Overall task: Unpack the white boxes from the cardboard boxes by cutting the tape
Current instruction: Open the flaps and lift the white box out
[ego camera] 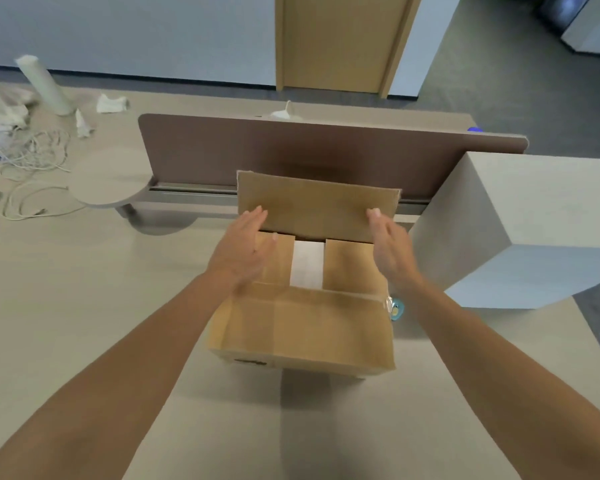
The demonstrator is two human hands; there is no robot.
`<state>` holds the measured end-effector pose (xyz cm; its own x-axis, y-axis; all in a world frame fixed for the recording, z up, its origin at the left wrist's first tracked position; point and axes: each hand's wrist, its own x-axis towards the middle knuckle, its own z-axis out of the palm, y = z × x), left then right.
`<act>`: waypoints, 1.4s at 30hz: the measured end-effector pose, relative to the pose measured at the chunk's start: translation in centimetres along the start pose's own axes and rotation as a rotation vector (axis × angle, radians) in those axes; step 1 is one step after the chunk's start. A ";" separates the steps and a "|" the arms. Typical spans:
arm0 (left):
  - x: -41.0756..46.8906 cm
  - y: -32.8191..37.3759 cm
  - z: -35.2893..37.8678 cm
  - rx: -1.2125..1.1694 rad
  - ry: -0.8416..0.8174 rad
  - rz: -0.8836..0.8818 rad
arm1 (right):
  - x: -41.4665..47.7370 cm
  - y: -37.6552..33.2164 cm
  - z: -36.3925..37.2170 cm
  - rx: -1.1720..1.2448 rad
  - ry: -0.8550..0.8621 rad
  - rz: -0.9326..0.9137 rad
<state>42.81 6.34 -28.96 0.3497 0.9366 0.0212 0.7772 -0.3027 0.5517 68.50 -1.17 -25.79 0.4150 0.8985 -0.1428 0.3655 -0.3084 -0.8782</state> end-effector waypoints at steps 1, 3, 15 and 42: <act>0.7 -0.3 0.6 0.110 -0.067 0.037 | 0.2 0.1 0.7 -0.175 -0.054 -0.067; 1.7 -1.0 1.8 0.316 -0.148 0.072 | 1.2 1.0 2.0 -0.576 -0.200 -0.165; 1.6 -1.9 3.1 0.464 -0.206 0.055 | 3.2 2.8 3.0 -1.267 -0.419 -0.258; -12.6 0.6 -0.5 0.571 -0.669 0.256 | -12.6 1.0 2.1 -1.379 -0.812 -0.213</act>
<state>38.60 -5.61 -28.46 0.6389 0.5851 -0.4995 0.7124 -0.6950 0.0972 61.90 -12.13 -25.85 -0.1026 0.7410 -0.6636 0.9747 0.2081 0.0817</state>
